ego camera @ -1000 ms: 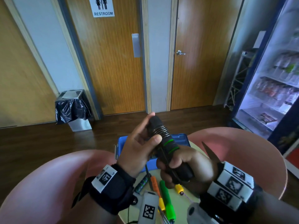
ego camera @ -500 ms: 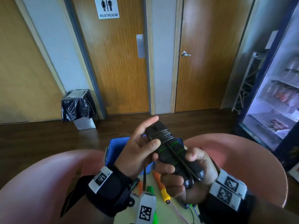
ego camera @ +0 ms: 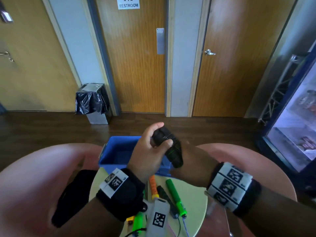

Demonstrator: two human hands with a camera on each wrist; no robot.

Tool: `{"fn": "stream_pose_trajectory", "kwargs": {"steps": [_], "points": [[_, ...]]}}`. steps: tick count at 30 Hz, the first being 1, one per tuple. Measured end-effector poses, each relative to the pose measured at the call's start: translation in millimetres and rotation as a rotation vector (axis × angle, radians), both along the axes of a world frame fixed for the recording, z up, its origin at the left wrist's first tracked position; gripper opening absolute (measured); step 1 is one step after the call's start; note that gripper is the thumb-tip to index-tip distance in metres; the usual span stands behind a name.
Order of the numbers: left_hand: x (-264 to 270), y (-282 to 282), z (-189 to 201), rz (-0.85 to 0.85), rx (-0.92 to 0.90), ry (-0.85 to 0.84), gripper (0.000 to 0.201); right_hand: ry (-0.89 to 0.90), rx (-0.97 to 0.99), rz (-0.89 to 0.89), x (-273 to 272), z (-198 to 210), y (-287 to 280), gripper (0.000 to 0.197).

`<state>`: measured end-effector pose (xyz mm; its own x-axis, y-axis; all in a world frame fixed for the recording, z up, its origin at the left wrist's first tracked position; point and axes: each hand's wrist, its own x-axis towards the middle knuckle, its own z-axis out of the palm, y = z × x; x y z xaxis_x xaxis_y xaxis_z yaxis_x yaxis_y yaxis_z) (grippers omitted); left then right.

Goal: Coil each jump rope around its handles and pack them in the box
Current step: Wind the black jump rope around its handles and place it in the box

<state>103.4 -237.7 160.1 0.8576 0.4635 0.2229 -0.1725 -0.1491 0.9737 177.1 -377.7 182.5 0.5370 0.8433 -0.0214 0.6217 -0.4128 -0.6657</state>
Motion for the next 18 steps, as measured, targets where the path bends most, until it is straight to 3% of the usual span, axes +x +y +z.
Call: {"fn": "stream_pose_trajectory", "kwargs": {"steps": [4,6,9,15,18], "points": [[-8.4,-4.5,-3.3,0.040,-0.008,-0.060,0.050,0.315,0.101,0.014,4.6,-9.1,-1.2,0.034],[-15.4,-5.8,-5.4,0.008,-0.047,-0.108,0.056,0.450,0.101,0.020,3.1,-7.8,-4.8,0.037],[-22.5,-8.5,-5.3,-0.061,-0.158,-0.163,0.061,0.631,0.157,0.036,-4.4,-8.2,-7.0,0.025],[-23.8,-6.9,-5.3,-0.099,-0.199,-0.160,0.065,1.251,0.331,0.138,-11.3,-20.6,-6.2,0.030],[-21.1,-10.9,1.8,-0.079,-0.199,-0.141,0.064,1.456,0.353,0.247,-10.0,-20.1,-8.3,0.030]]}}
